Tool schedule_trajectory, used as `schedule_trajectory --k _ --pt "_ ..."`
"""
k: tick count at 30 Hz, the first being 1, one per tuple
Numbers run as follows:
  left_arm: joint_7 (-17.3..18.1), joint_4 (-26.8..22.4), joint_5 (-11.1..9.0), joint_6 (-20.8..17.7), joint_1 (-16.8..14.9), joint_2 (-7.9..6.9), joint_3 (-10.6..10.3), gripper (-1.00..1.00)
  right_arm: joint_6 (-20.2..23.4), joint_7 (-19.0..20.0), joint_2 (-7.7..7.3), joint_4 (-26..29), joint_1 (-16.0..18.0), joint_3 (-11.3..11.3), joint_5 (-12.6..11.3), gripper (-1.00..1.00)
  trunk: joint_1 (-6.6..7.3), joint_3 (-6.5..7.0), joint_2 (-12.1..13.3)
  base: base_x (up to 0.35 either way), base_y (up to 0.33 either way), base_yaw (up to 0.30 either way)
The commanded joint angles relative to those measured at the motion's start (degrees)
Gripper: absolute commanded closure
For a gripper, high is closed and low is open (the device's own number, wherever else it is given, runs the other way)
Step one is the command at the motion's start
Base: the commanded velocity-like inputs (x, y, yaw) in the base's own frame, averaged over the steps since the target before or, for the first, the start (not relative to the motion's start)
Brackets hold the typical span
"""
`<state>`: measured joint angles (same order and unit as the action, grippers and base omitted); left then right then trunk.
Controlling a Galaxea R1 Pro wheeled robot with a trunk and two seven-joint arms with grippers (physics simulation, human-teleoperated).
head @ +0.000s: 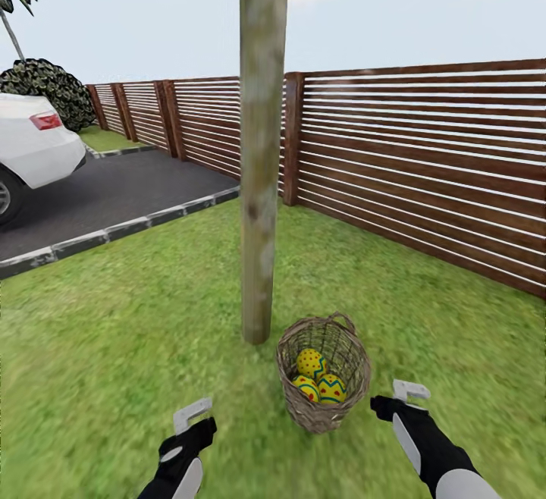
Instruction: Take the three Easter eggs out of the wicker basket on the lawn in the garden, then place them on the lawn next to a single tree (choose any tree) so that all three eggs are next to the same tree and none are left in the basket.
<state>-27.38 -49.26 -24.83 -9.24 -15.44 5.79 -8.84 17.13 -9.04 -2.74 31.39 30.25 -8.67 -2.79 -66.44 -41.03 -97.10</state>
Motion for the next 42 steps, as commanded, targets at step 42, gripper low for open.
schedule_trajectory --k 42 --pt "7.7 2.8 0.7 2.7 0.0 0.71 -1.4 -1.0 -14.0 -0.2 2.81 -6.9 0.1 2.9 0.3 -1.0 8.36 6.77 15.2 -0.005 0.0 0.0"
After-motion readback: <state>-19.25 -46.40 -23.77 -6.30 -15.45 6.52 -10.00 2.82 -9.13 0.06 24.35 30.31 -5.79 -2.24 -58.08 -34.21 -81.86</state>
